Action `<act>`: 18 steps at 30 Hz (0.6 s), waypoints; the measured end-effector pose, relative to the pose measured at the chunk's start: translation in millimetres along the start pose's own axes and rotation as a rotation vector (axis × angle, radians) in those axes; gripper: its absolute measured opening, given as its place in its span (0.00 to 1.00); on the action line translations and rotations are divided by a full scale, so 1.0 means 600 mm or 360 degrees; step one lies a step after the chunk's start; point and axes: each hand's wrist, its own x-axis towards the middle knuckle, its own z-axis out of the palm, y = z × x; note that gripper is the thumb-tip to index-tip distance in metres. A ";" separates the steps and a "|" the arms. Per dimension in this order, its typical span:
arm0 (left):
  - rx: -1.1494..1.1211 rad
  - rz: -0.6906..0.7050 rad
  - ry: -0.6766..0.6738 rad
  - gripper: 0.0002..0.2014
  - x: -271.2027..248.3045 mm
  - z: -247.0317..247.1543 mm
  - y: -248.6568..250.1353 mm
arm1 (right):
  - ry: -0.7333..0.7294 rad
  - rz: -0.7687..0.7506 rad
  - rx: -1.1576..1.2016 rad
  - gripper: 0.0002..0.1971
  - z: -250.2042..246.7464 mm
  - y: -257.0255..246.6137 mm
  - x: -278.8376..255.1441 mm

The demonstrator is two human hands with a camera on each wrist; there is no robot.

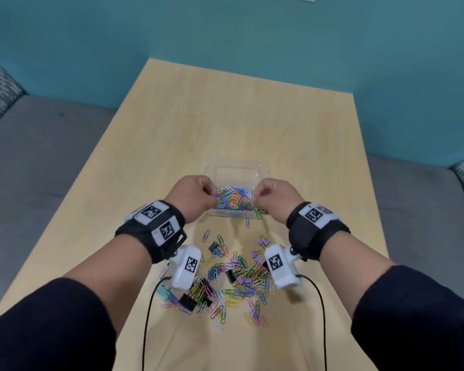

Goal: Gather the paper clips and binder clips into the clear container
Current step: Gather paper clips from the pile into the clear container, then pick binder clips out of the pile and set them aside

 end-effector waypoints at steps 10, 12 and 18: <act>0.0340 0.0016 0.0218 0.11 0.012 -0.012 -0.039 | -0.0019 -0.0090 -0.0497 0.11 -0.009 -0.014 -0.020; 0.0640 -0.0009 0.0158 0.12 -0.007 -0.012 -0.074 | -0.0086 -0.0147 -0.0686 0.14 0.006 0.000 -0.050; 0.1279 0.0368 -0.0228 0.28 -0.067 0.046 -0.147 | -0.0606 -0.0611 -0.1486 0.23 0.085 0.059 -0.105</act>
